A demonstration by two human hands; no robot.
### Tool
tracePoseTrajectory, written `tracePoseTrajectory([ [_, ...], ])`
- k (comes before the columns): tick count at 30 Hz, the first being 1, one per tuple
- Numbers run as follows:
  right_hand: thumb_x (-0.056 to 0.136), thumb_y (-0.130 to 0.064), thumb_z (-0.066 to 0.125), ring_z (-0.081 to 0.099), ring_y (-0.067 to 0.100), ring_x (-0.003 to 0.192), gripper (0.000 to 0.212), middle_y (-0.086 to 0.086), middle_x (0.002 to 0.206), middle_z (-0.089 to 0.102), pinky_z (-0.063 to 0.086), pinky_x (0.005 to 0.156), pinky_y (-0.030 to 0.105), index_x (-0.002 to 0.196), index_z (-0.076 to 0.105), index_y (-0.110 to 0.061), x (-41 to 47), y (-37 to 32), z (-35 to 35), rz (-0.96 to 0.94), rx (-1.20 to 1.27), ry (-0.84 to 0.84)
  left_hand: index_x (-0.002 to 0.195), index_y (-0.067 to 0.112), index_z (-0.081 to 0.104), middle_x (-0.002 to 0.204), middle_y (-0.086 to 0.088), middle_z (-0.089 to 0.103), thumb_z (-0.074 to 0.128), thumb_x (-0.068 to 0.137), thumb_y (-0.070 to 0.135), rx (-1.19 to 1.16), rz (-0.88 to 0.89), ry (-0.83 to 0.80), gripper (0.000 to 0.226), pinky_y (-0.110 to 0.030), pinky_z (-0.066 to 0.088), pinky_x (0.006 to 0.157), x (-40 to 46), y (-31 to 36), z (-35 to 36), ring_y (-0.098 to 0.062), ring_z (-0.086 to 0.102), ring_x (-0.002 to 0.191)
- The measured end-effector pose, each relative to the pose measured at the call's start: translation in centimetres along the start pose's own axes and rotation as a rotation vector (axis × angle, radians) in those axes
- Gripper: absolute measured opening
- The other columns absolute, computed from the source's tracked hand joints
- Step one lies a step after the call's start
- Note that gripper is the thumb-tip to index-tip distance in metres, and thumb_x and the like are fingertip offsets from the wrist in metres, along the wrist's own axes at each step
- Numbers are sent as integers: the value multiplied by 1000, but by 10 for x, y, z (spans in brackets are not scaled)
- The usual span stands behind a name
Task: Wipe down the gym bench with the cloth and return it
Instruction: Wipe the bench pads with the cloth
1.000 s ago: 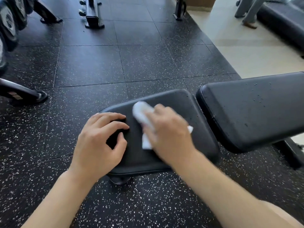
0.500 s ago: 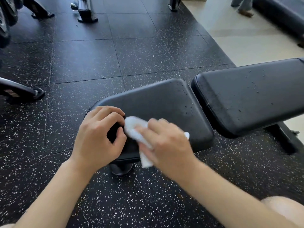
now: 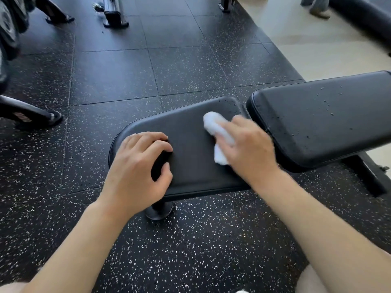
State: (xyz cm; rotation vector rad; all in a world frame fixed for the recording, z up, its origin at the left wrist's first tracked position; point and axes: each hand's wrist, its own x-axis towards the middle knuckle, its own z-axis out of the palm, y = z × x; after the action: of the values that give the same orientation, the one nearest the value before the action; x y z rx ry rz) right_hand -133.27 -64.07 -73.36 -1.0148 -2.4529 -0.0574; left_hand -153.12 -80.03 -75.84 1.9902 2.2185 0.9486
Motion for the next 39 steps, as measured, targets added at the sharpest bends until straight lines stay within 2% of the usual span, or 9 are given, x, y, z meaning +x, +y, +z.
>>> tracePoseTrajectory([
  [3,93,-32,57,56,31,77,25,4,84,53,50,63,44,103,70,-14,-5,-1,-2,16,6,1,114,14,71,131,0,64,64,84,22,15,3,-22,31,-47,40,113,2,4,3,-26,57,122],
  [8,95,-24,63,50,28,71,14,6,82,53,47,62,45,104,67,-14,-42,-44,-6,-307,151,-91,118,14,70,135,-1,64,64,86,23,23,-10,-36,34,-52,40,113,10,5,7,-27,57,128],
  [14,96,-30,63,50,25,78,23,-2,83,47,49,67,46,111,73,-16,-25,39,-13,79,63,26,129,20,68,144,4,59,58,88,34,63,8,-123,44,-57,31,120,16,19,17,-25,52,138],
  [19,93,-19,66,51,30,71,21,8,83,55,47,62,44,110,73,-9,-57,-13,-17,-290,143,-79,129,19,69,143,3,60,59,89,33,66,-13,-81,43,-57,35,117,22,18,24,-26,53,135],
  [21,95,-24,67,52,29,73,19,6,84,55,48,65,45,108,74,-11,-46,11,-15,-220,144,-70,129,19,69,143,2,60,60,89,31,65,-12,-81,43,-57,37,116,24,19,26,-28,53,134],
  [25,96,-35,64,55,26,81,25,-1,87,52,51,72,46,115,74,-23,-19,62,-12,122,149,-11,129,18,69,143,1,60,60,88,29,76,-9,-73,43,-58,38,114,24,19,27,-29,54,133],
  [30,95,-30,66,47,23,73,17,0,83,50,45,65,39,98,72,-15,-37,-1,-9,-191,164,-119,133,20,67,145,1,58,58,89,33,94,-22,-74,47,-58,36,115,27,22,28,-28,52,135],
  [36,98,-33,63,58,34,81,18,1,85,50,48,65,42,112,70,-24,7,59,-6,170,115,-26,138,23,65,149,1,56,56,90,37,124,-43,-120,51,-62,33,115,31,27,30,-27,48,141],
  [39,92,-28,60,56,31,76,21,4,85,54,48,61,40,110,69,-19,-7,8,-1,-50,38,-53,137,23,65,150,3,55,54,90,39,115,-48,-115,51,-61,32,117,30,25,30,-26,47,142],
])
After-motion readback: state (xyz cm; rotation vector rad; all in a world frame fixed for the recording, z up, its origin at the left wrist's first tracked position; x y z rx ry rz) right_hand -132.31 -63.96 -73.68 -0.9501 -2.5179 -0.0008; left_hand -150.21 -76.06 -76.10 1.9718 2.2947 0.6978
